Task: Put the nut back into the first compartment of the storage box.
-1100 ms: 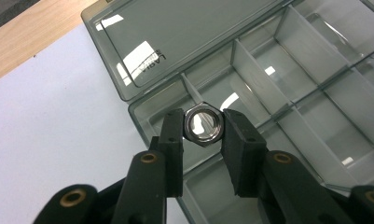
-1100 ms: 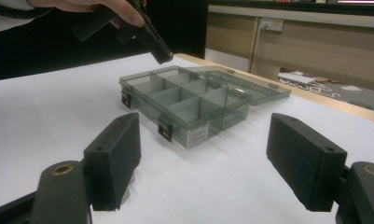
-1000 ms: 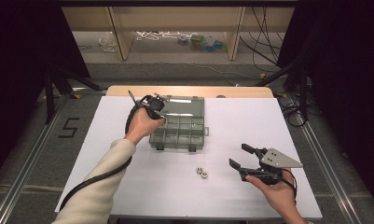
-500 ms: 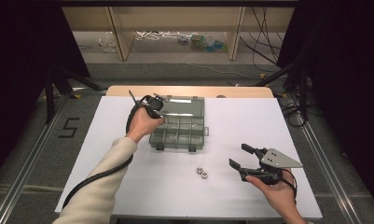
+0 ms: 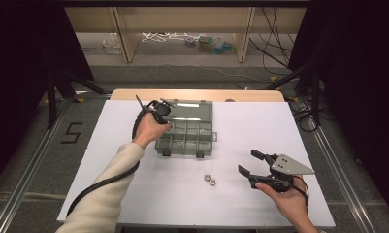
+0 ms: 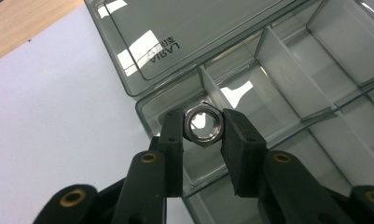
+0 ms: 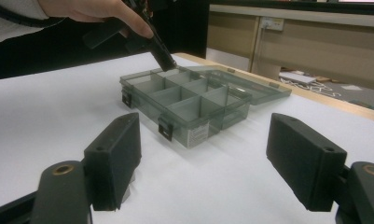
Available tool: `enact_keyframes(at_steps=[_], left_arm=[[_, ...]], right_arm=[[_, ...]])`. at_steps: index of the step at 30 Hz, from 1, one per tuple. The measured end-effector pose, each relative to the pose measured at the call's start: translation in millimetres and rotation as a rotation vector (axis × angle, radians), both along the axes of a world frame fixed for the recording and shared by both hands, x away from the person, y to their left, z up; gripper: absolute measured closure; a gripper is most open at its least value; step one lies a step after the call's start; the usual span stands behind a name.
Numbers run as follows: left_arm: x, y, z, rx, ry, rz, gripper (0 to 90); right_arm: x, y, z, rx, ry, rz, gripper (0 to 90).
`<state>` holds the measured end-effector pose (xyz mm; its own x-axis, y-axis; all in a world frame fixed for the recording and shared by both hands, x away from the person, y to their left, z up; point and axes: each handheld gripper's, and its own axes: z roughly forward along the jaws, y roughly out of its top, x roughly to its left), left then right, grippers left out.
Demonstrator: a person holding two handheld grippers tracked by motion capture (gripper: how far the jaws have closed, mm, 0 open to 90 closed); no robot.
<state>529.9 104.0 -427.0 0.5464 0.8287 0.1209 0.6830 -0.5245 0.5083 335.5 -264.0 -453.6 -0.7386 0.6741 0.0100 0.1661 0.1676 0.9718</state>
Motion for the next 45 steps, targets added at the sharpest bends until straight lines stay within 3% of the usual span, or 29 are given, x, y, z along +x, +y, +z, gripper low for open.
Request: enact_keyframes(at_steps=[10,13,14,15,16,18,21,22,24,27,30,32,35,37,38,42,45], left_arm=[[0.2,-3.9,-1.2,0.008,-0.001,-0.006,70.2],[0.6,-3.5,-1.3,0.013,-0.002,-0.006,70.2],[0.9,-3.2,-1.5,0.010,0.000,-0.008,70.1],[0.7,-3.3,-1.4,0.012,-0.001,-0.003,70.1],[0.8,-3.3,-1.6,0.010,-0.001,-0.007,70.2],[0.4,-3.6,-1.4,0.013,0.001,-0.007,70.1],[0.4,-3.9,-1.7,0.011,0.003,-0.009,70.1],[0.4,-3.9,-2.1,0.009,0.005,-0.008,70.1],[0.7,-3.4,-2.9,0.004,0.006,-0.005,70.0],[0.9,-2.0,-3.6,0.009,0.002,-0.005,69.9],[0.2,-0.6,-4.0,0.006,-0.007,0.002,69.4],[-0.1,0.3,-3.2,-0.009,-0.009,0.002,66.3],[-2.0,0.9,-1.4,-0.019,-0.026,0.002,59.9],[-4.3,1.7,0.8,-0.028,-0.041,-0.003,55.9],[-5.6,2.1,1.8,-0.030,-0.052,-0.010,53.7],[-13.9,2.2,7.1,-0.072,-0.091,-0.019,43.4],[-21.3,1.9,11.8,-0.079,-0.119,-0.040,34.4]], right_arm=[[-0.3,-0.3,0.2,-0.004,0.004,0.000,27.0],[2.1,0.0,-0.4,0.001,-0.039,-0.002,27.0],[1.9,-0.5,-0.1,-0.006,-0.034,0.002,27.0],[-0.4,-0.4,0.3,-0.010,0.003,-0.001,27.0],[-0.2,-0.3,0.2,-0.008,0.002,0.001,27.0],[1.7,-0.9,0.1,-0.014,-0.031,-0.001,27.0],[2.0,0.0,-0.3,-0.001,-0.040,-0.002,27.1],[0.4,-0.9,0.7,-0.015,-0.018,-0.005,27.1],[1.4,-0.6,0.2,-0.009,-0.032,-0.002,27.0],[-0.4,-0.1,0.4,-0.001,-0.001,-0.001,27.0],[1.9,-0.1,-0.3,0.003,-0.035,-0.002,27.1],[1.9,0.0,-0.2,-0.001,-0.039,-0.001,27.1],[-0.8,-0.2,0.7,-0.010,0.003,-0.004,27.0],[-0.9,-0.1,0.7,-0.010,0.002,-0.004,27.0],[0.7,-0.7,0.7,-0.015,-0.026,-0.005,27.0],[1.1,-0.9,0.6,-0.016,-0.028,-0.004,27.0],[1.1,-0.8,0.6,-0.016,-0.031,-0.006,27.0]])
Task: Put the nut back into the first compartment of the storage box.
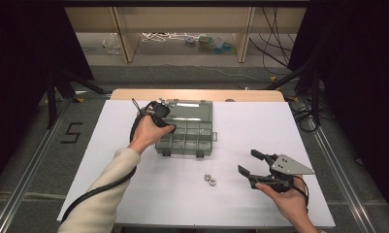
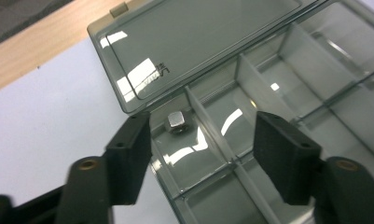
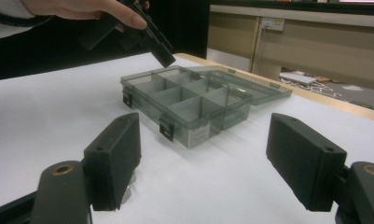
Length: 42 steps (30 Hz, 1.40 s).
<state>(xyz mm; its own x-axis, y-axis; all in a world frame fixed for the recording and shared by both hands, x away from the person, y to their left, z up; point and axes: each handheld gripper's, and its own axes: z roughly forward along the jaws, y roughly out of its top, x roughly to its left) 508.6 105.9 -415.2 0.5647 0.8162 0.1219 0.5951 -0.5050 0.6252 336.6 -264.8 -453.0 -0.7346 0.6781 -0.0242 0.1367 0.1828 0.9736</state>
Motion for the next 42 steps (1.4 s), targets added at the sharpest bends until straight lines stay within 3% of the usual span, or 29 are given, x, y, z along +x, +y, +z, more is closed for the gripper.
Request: enact_keyframes(at_steps=[5,12,13,14,15,16,18,19,24,30,34,35,36,37,38,42], left_arm=[[-18.4,-5.1,6.6,-0.006,-0.032,-0.072,27.2],[-44.3,-17.0,9.2,-0.030,-0.035,-0.176,22.4],[-47.1,-18.4,9.8,-0.015,-0.047,-0.198,21.7],[-51.9,-21.0,9.3,-0.011,-0.028,-0.216,21.4],[-55.4,-23.6,8.0,-0.017,-0.030,-0.226,21.2],[-59.1,-26.0,7.2,-0.015,-0.034,-0.237,21.1],[-65.1,-29.4,7.0,-0.004,-0.016,-0.267,20.2],[-69.7,-32.9,4.4,-0.023,-0.025,-0.273,20.3],[-87.9,-43.6,-0.7,-0.025,-0.010,-0.327,20.6],[-110.1,-64.1,-14.1,0.006,0.032,-0.434,21.8],[-115.7,-78.0,-20.6,0.033,0.055,-0.462,23.0],[-116.2,-80.7,-22.3,0.031,0.056,-0.461,23.0],[-116.6,-84.6,-24.6,0.034,0.060,-0.462,23.1],[-116.7,-87.6,-26.7,0.032,0.066,-0.461,23.1],[-116.5,-90.1,-28.9,0.029,0.071,-0.462,23.1],[-114.7,-96.4,-35.8,0.031,0.085,-0.456,23.1]], right_arm=[[-1.9,0.6,0.5,0.007,0.030,-0.001,27.0],[-1.7,0.5,0.4,0.010,0.029,0.000,26.1],[-1.8,0.5,0.6,0.009,0.026,-0.001,25.7],[-1.7,0.9,0.4,0.014,0.020,-0.007,25.4],[-1.7,1.3,-0.2,0.024,0.013,-0.018,24.8],[-1.9,-0.1,0.7,0.008,0.037,0.001,24.2],[-1.7,0.1,0.3,0.008,0.032,-0.007,22.6],[-1.7,0.1,0.3,0.009,0.032,-0.008,22.2],[-1.2,-0.2,-0.4,-0.002,0.013,-0.017,20.6],[0.6,0.1,-0.7,-0.012,-0.015,-0.020,20.0],[1.1,0.7,-1.1,-0.006,-0.016,-0.010,19.6],[-0.9,1.3,-1.1,0.000,0.016,-0.009,19.5],[-1.0,1.4,-1.1,0.000,0.018,-0.009,19.2],[-1.3,1.2,-1.0,-0.001,0.018,-0.010,19.0],[0.1,0.4,-0.8,-0.011,-0.011,-0.013,18.5],[-0.6,-0.1,0.1,-0.018,-0.007,-0.013,17.1]])
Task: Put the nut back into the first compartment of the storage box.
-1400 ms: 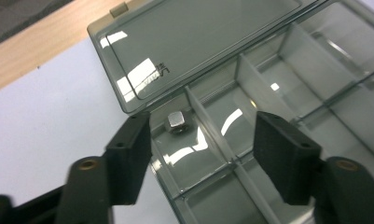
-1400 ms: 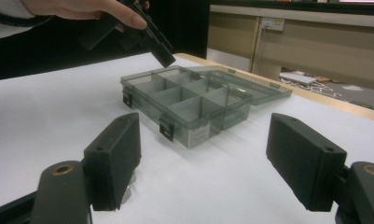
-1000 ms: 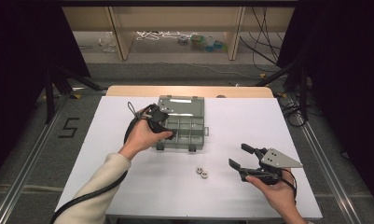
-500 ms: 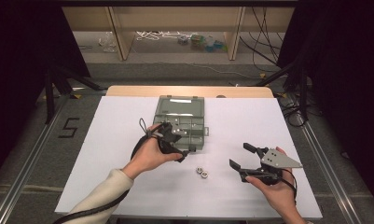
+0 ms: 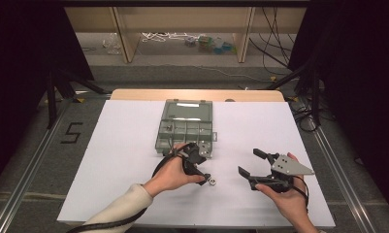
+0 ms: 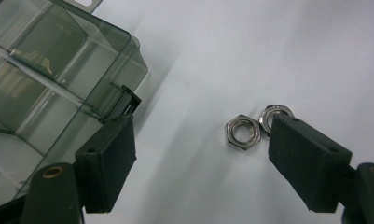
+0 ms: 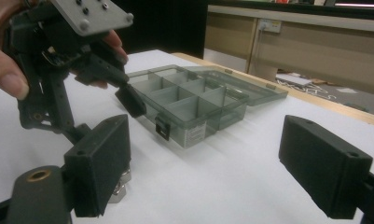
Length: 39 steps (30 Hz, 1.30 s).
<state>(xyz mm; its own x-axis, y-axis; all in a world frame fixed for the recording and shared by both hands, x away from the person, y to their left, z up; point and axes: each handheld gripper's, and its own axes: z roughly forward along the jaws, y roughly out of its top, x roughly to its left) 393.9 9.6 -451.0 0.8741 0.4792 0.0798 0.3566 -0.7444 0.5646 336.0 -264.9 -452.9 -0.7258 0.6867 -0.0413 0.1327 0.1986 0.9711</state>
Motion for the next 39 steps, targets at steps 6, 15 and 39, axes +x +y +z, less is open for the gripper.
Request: enact_keyframes(at_steps=[6,15,39], left_arm=[[1.3,-6.6,-7.5,0.025,0.012,-0.008,24.8],[3.5,-11.9,-13.3,0.041,0.032,-0.006,25.9],[7.4,-18.3,-12.8,0.109,0.070,-0.068,41.0]], right_arm=[[-1.0,1.2,-1.4,-0.012,0.041,0.003,17.3],[-0.7,1.7,-1.9,-0.005,0.033,0.000,17.5],[-1.3,2.2,0.0,-0.019,0.030,0.007,18.2]])
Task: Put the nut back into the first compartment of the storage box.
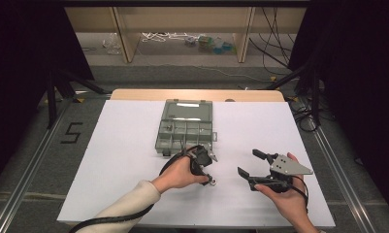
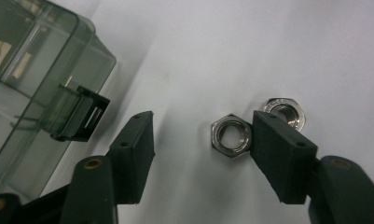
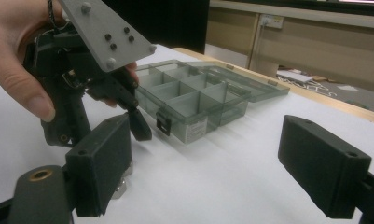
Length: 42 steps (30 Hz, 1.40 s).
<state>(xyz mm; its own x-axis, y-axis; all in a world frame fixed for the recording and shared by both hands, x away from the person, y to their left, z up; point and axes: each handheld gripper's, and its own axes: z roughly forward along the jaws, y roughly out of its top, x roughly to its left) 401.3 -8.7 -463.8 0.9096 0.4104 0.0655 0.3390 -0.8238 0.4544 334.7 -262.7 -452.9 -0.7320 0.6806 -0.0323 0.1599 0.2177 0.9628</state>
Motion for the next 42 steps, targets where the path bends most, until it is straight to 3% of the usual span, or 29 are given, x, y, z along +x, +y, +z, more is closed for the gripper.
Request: enact_keyframes(at_steps=[2,3,5,9,10,11,12,14,16,17,20,24,29,30,32,33,35,36,41,42], left_arm=[[0.6,-1.4,-0.1,0.004,-0.002,-0.008,41.9],[1.0,-1.7,-0.2,0.007,0.001,-0.013,42.9],[1.5,-2.3,-1.0,0.013,0.011,-0.012,43.7],[1.7,-1.9,-0.3,0.041,0.015,-0.038,46.6],[0.6,-2.9,-1.6,0.017,0.011,-0.022,47.0],[2.0,-2.1,-0.1,0.044,0.015,-0.046,47.5],[2.3,-2.3,0.1,0.046,0.018,-0.047,48.3],[3.0,-2.9,0.3,0.050,0.032,-0.047,49.1],[3.3,-3.4,0.9,0.056,0.038,-0.051,50.0],[3.1,-3.9,0.7,0.052,0.042,-0.046,50.5],[4.2,-4.4,0.9,0.056,0.061,-0.052,53.8],[4.6,-5.2,1.0,0.053,0.081,-0.045,58.3],[3.8,-6.2,1.2,0.055,0.085,-0.039,61.7],[3.6,-6.3,1.3,0.056,0.086,-0.041,62.3],[3.4,-6.4,1.3,0.054,0.088,-0.041,63.7],[3.2,-6.2,1.3,0.053,0.091,-0.046,65.1],[2.8,-5.8,1.4,0.050,0.096,-0.051,67.5],[2.8,-5.8,1.5,0.049,0.100,-0.050,69.1],[0.9,-8.2,1.8,0.057,0.095,-0.024,70.2],[-0.5,-9.2,0.9,0.038,0.096,0.000,70.2]], right_arm=[[0.2,-0.1,-0.4,0.005,0.001,-0.002,18.2],[2.2,-0.8,-0.9,0.002,-0.029,-0.004,18.2],[2.7,-0.9,-0.9,0.009,-0.034,-0.001,18.2],[0.0,0.0,0.0,-0.003,0.001,-0.004,18.4],[0.3,0.1,-0.4,0.002,0.002,0.003,18.4],[0.5,0.1,-0.7,0.004,-0.001,0.003,18.4],[1.9,-0.5,-0.8,-0.001,-0.025,-0.003,18.4],[1.8,-0.7,-0.6,-0.001,-0.026,-0.006,18.4],[0.2,-0.2,-0.3,0.001,0.003,-0.002,18.4],[2.0,-0.2,-0.8,-0.001,-0.026,0.002,18.4],[1.8,-0.4,-0.8,-0.003,-0.022,0.000,18.5],[2.4,-1.0,-1.0,0.002,-0.031,-0.005,18.5],[0.2,-0.8,-0.8,0.002,0.007,-0.004,18.5],[1.6,-1.1,-1.0,0.001,-0.018,-0.004,18.5],[0.3,-0.4,-0.9,0.006,0.005,-0.004,18.5],[2.0,-0.8,-1.3,0.000,-0.024,-0.002,18.5],[2.1,-0.4,-1.8,0.009,-0.020,-0.002,18.5],[1.0,-0.4,-1.9,0.016,0.008,0.002,18.5],[1.7,-0.5,-2.1,0.015,0.000,0.004,18.8],[1.3,-0.2,-2.1,0.016,0.006,0.004,18.8]])
